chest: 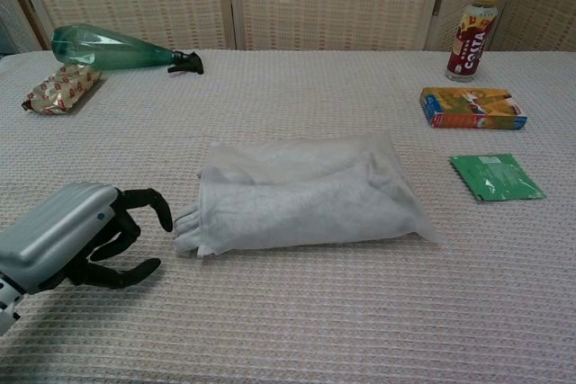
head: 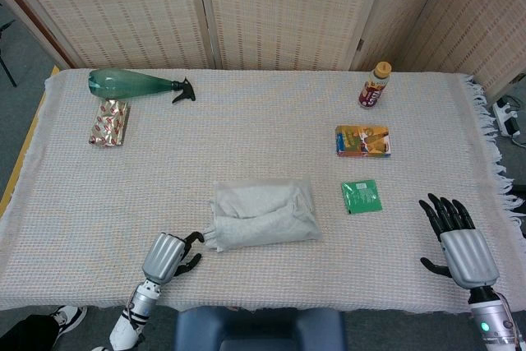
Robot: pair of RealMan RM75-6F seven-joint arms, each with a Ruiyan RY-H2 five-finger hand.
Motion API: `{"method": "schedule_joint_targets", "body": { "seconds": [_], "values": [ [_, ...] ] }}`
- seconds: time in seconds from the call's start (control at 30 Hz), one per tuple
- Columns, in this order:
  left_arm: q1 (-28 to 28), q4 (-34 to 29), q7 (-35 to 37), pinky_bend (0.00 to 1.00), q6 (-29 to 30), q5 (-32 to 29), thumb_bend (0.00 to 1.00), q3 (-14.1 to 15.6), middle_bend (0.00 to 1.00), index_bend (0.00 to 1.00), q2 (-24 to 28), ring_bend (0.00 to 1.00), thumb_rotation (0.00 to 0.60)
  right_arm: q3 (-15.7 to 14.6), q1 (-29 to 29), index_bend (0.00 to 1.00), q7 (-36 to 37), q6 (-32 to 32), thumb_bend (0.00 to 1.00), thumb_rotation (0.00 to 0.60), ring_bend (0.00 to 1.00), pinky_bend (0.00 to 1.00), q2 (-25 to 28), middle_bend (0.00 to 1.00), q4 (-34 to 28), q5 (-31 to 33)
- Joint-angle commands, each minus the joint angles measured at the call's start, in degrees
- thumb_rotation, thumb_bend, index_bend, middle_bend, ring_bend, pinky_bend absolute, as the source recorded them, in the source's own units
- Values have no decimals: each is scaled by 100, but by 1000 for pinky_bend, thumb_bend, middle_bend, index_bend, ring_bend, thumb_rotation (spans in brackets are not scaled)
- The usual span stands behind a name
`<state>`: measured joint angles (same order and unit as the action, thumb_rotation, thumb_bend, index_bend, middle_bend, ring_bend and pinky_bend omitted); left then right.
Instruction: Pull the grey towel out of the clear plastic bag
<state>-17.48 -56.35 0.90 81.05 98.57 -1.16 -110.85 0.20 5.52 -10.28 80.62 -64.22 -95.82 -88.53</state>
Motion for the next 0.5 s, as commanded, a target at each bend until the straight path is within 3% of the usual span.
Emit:
{"method": "schedule_joint_targets", "body": {
  "seconds": [0.03,0.5],
  "values": [
    [-90,293,119,1000,41,-49,311,-28,1000,477,-211,1000,600,0,2,0,15,-8,5,600,0,0,11,0,-8,10],
    [-268,879,391,1000,217,-110,315,18,1000,493,-649,1000,600,7,35,0,44,-97,5,600,0,0,63,0,-48,95]
  ]
}}
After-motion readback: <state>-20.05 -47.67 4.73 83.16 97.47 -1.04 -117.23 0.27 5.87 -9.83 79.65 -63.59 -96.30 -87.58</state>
